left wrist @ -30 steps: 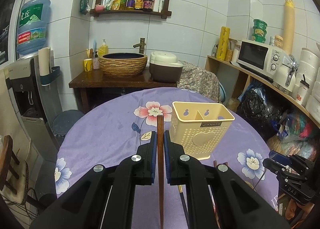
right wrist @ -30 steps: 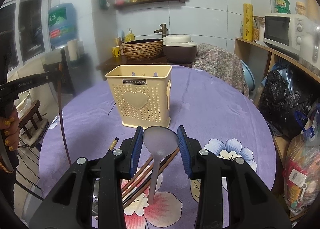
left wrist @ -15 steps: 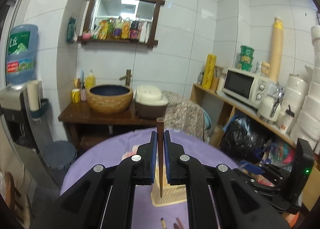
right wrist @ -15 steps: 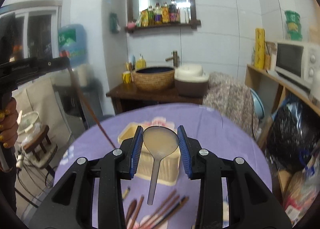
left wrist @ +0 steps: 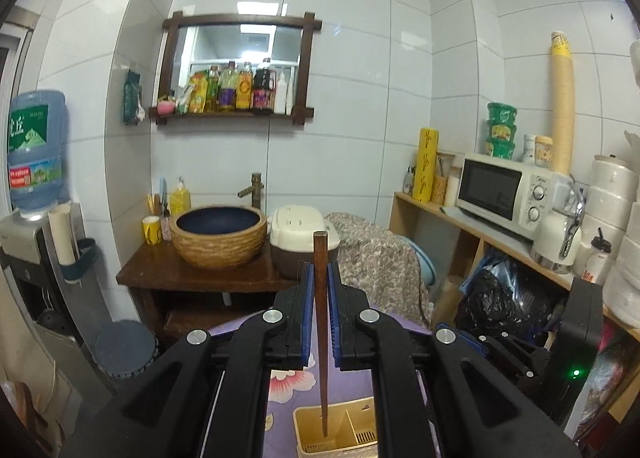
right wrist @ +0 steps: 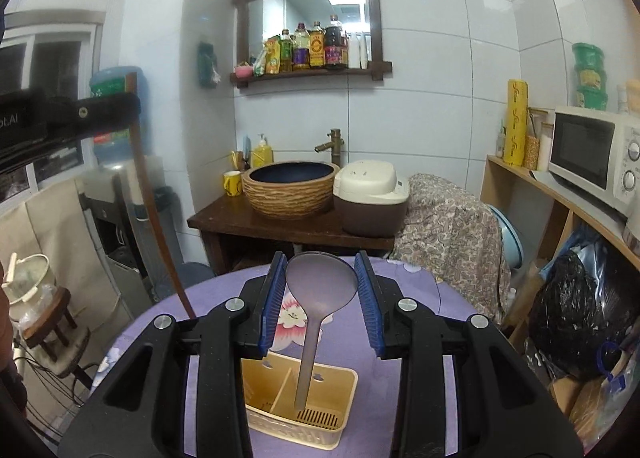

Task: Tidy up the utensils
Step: 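Drop the clear spoon and wooden chopstick into the cream holder, opening both tools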

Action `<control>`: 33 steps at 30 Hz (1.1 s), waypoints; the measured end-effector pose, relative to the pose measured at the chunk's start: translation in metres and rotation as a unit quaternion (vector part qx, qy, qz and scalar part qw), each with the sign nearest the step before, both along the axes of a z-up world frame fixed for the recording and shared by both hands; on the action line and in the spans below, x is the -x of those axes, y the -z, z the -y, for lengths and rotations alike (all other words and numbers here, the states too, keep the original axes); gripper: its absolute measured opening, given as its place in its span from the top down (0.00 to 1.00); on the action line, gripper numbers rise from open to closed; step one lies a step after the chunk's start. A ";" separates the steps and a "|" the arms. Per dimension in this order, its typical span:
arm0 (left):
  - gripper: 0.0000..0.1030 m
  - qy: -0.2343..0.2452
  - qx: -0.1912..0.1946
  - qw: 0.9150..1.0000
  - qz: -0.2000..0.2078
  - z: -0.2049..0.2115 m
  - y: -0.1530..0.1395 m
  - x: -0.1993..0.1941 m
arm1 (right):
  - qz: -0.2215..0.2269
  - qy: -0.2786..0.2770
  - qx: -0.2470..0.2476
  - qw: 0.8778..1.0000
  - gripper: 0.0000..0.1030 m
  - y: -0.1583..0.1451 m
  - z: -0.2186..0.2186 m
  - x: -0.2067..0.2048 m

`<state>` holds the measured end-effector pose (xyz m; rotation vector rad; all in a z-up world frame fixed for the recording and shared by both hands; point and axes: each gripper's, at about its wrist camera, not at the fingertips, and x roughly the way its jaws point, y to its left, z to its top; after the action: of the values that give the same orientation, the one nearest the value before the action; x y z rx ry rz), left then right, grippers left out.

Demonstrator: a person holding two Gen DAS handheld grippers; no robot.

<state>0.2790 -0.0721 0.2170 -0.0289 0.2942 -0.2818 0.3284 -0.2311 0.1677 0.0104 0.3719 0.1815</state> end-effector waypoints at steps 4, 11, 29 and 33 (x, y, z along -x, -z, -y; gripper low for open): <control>0.92 -0.008 -0.007 0.999 -0.033 0.002 0.039 -0.015 | -0.023 0.006 0.002 1.000 0.65 0.033 0.003 -0.008; 0.92 -0.010 -0.013 0.996 -0.090 0.000 0.100 -0.026 | -0.043 -0.005 0.016 0.999 0.65 0.078 -0.004 -0.003; 0.92 -0.011 -0.016 0.993 -0.118 -0.005 0.130 -0.026 | -0.067 -0.008 0.032 0.997 0.65 0.114 -0.013 0.000; 0.92 -0.010 -0.012 0.993 -0.116 -0.008 0.131 -0.023 | -0.064 -0.006 0.026 0.998 0.64 0.116 -0.011 0.002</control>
<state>0.3017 -0.0638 0.0859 -0.0407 0.5285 -0.2560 0.3269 -0.2198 0.0513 -0.0311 0.5036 0.1837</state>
